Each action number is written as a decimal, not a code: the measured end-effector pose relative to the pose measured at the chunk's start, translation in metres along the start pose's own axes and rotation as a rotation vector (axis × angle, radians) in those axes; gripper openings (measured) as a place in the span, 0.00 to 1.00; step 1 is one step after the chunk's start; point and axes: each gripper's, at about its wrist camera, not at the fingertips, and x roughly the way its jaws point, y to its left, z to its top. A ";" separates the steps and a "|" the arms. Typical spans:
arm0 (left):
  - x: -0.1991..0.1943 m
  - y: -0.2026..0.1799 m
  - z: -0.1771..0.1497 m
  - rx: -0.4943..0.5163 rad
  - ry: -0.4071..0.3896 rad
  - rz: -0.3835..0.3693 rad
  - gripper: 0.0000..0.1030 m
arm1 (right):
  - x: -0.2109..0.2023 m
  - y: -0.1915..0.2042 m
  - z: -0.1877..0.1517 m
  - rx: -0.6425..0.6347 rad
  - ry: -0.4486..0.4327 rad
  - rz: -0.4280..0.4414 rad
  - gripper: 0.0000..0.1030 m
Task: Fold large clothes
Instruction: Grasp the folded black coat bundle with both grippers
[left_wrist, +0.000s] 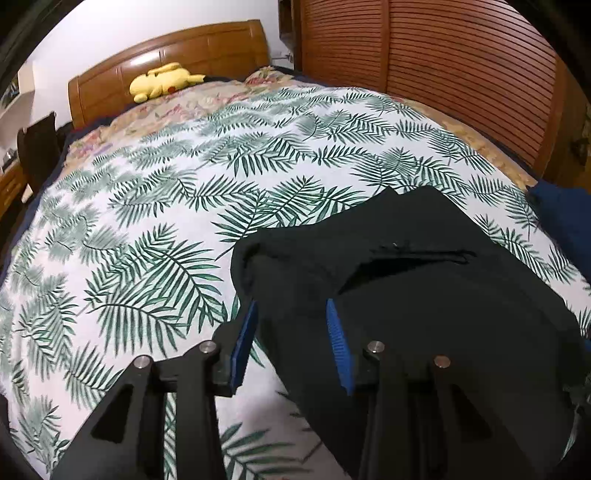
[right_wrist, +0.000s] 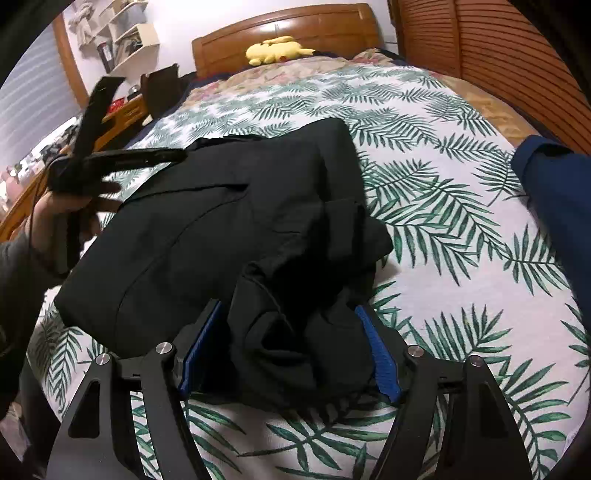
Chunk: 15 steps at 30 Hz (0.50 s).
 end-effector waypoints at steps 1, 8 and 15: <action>0.004 0.002 0.002 -0.006 0.003 -0.002 0.38 | 0.001 0.000 0.000 0.000 0.003 0.002 0.72; 0.038 0.013 0.010 -0.002 0.061 0.036 0.51 | 0.006 0.003 -0.003 -0.012 0.023 0.014 0.73; 0.058 0.019 0.012 -0.030 0.092 0.013 0.52 | 0.012 0.008 -0.005 -0.027 0.040 0.018 0.73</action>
